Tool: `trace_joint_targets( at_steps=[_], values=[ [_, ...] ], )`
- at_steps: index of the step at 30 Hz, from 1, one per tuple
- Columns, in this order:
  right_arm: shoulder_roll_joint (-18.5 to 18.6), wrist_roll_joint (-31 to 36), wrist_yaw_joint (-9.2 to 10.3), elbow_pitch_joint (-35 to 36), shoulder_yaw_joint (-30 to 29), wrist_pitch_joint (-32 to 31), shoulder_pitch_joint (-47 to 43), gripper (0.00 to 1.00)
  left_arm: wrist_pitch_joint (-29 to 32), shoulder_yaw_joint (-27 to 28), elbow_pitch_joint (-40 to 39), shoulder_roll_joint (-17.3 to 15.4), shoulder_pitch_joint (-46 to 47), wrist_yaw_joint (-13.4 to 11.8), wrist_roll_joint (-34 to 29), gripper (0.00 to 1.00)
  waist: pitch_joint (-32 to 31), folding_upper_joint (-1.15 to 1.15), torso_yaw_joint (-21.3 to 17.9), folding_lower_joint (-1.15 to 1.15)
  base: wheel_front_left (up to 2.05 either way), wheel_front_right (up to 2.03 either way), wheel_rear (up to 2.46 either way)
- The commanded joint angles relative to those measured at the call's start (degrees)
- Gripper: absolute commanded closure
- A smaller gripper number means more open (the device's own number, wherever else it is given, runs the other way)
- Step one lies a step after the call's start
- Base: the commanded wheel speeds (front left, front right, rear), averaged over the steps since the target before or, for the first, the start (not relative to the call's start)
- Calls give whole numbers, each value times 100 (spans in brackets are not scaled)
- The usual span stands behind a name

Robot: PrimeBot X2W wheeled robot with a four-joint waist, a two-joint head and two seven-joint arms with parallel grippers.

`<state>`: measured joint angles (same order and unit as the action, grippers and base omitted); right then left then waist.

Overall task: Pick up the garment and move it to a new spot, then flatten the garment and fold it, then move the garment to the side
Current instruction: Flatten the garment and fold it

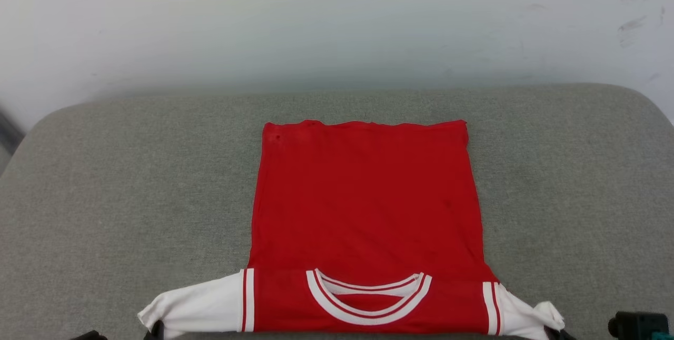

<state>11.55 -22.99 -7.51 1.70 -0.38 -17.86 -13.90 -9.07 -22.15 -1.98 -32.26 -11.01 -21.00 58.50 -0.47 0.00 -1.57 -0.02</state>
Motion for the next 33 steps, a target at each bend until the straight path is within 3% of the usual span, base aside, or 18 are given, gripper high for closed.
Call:
trace_joint_targets(
  at_steps=[1,2,3,4,5,12,18,24,33],
  values=[
    [-136,77,4,124,-126,-104,-269,100,30,-36,-60,-13,-184,-67,26,100,-5,0,4,2,0,0,0],
    [-211,90,4,135,-180,-160,-388,100,-4,-40,-65,16,-239,-64,37,100,-7,0,5,2,0,0,0],
    [-285,93,4,113,-212,-198,-479,75,-17,-66,-40,23,-287,-75,31,100,-8,0,2,2,0,0,0],
    [-287,147,4,67,-200,-255,-554,25,-27,-88,-16,36,-309,-73,2,100,-10,0,-2,2,0,0,0],
    [-321,145,4,38,-193,-268,-595,0,-53,-116,-2,52,-306,-60,-40,100,-9,0,-2,2,0,0,0],
    [-386,38,4,275,-426,68,-191,0,-267,-192,-5,105,-24,79,-268,100,24,0,4,2,0,0,0],
    [-297,-108,3,-42,-849,-77,1105,0,-368,-230,-155,61,451,138,-592,100,426,0,95,2,0,0,0],
    [-28,-296,3,-1147,-1049,-893,3035,0,-368,-350,-395,88,1208,212,-963,100,1163,0,366,2,0,0,0],
    [351,-59,4,-2650,-1172,-2473,5448,0,-428,-591,-683,287,2164,440,-1398,100,2253,0,909,2,0,0,0]
  ],
)
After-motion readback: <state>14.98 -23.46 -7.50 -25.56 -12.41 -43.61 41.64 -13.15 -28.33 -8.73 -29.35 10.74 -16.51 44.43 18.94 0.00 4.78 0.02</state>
